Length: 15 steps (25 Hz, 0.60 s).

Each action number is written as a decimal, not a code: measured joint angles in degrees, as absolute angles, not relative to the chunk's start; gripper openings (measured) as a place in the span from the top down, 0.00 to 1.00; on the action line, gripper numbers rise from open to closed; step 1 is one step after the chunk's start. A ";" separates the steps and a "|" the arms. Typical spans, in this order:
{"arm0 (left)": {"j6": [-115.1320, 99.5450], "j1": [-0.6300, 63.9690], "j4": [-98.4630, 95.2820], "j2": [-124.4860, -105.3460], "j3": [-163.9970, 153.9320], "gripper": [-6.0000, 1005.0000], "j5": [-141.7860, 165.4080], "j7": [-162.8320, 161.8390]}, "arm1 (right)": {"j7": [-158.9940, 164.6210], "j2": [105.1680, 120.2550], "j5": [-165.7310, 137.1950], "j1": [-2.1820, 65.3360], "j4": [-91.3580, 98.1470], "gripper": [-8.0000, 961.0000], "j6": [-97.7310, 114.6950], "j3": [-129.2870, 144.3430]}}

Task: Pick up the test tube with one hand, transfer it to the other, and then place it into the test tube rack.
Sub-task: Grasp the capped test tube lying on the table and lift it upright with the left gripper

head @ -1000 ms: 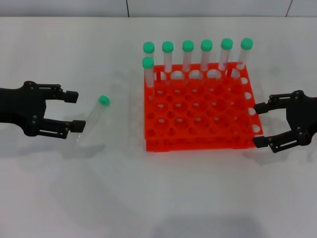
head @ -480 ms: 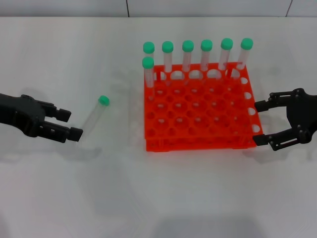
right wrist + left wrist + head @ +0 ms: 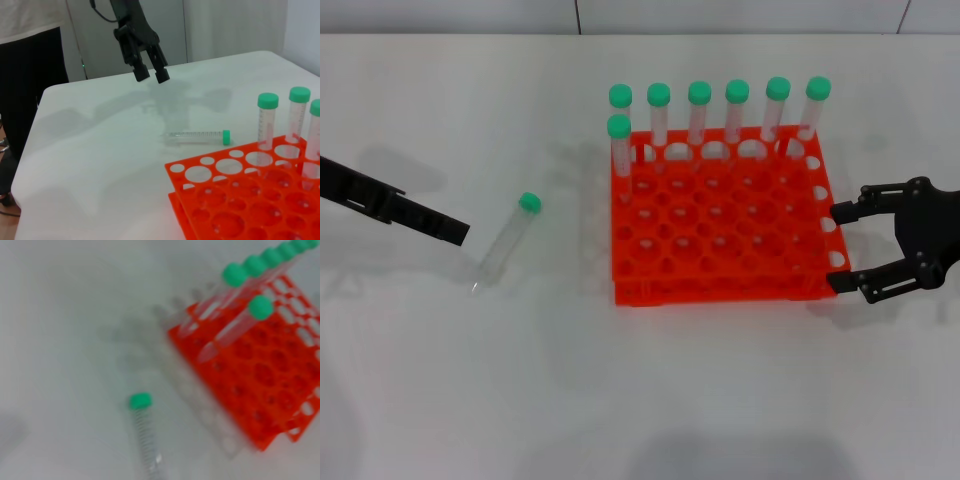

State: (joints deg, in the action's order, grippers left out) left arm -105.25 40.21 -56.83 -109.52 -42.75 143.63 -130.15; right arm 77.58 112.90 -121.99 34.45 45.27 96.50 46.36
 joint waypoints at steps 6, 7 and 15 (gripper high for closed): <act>-103.65 42.62 -56.46 -110.12 -47.75 0.23 148.91 -135.88 | 77.53 113.06 -121.99 34.57 45.27 0.09 96.37 46.35; -103.10 42.79 -56.35 -110.21 -49.14 0.23 149.50 -136.88 | 77.52 113.08 -121.98 34.59 45.27 0.09 96.34 46.33; -98.16 44.74 -52.97 -111.49 -54.52 0.24 152.46 -140.09 | 76.92 113.58 -121.99 34.71 45.26 0.09 96.23 46.77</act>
